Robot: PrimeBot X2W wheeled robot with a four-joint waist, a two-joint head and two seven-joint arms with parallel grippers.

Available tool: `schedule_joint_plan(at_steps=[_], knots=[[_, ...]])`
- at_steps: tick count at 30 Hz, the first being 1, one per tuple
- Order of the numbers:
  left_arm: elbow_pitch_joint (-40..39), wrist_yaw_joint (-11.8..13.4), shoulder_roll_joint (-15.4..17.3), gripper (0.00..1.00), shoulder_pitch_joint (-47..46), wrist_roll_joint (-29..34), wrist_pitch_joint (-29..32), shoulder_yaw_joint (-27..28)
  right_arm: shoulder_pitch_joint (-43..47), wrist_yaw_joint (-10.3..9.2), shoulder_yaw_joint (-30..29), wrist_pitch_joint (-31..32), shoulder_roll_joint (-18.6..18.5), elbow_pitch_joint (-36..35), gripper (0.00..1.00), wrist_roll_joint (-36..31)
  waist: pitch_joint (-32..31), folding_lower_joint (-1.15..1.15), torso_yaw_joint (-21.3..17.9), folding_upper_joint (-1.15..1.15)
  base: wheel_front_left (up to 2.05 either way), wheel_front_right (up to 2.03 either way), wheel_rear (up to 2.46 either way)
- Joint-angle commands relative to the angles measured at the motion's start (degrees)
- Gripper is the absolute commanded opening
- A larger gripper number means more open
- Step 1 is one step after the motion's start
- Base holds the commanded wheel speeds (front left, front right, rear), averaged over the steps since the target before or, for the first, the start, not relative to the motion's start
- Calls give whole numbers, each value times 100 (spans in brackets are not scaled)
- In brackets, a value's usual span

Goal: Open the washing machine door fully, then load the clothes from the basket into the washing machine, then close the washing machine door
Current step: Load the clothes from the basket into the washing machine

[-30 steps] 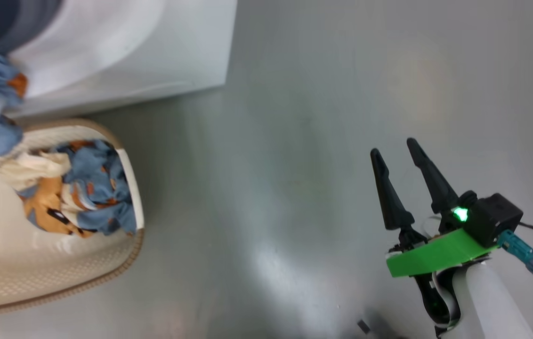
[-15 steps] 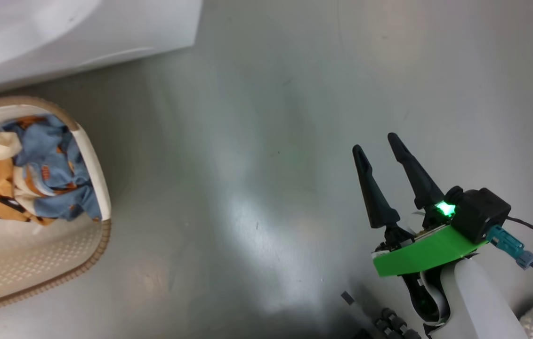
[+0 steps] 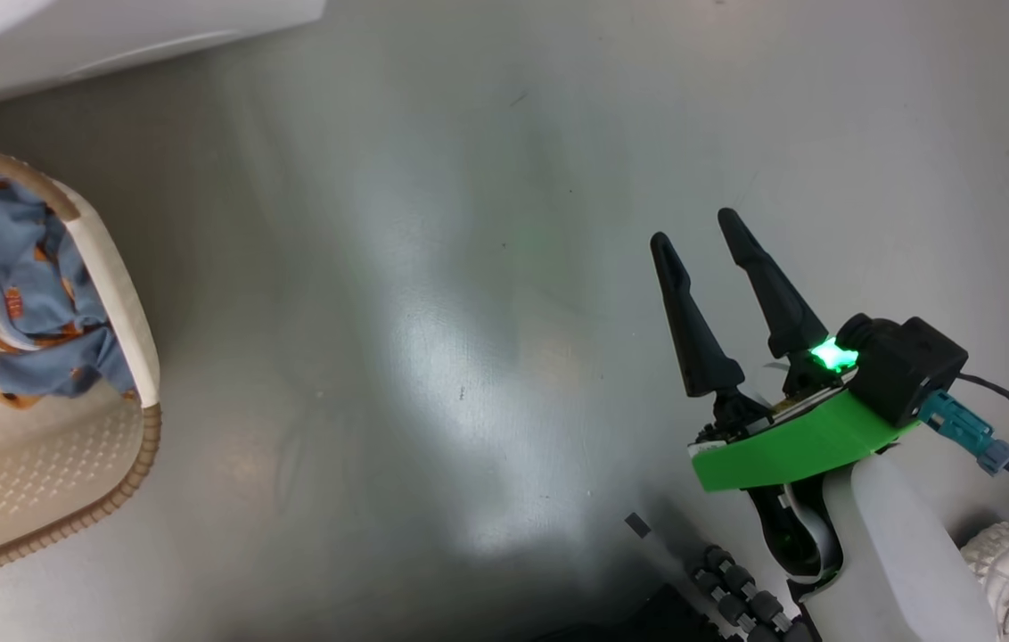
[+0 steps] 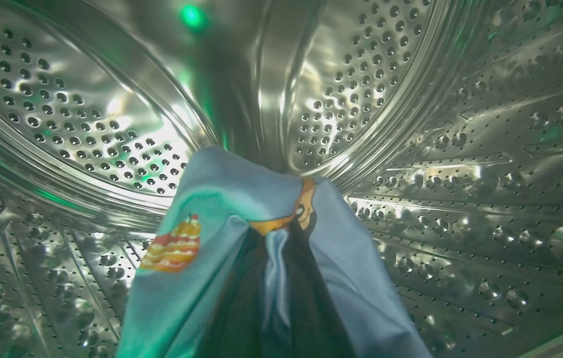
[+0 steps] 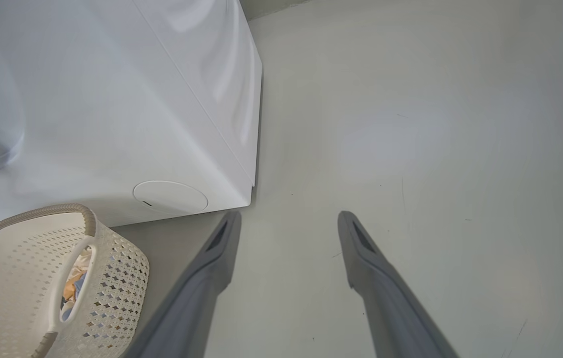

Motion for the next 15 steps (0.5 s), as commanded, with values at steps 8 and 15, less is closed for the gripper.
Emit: schedule_joint_plan(at_steps=[8,15], knots=[[337,-14,319,100,77,-495,-71,-178,125,35,51,-27,7,-40,100,31,-117,-1,118,0,0,0,0],[520,-14,155,100,461,-715,-463,-282,126,35,-61,-27,7,-1,100,-71,-400,-1,304,0,0,0,0]])
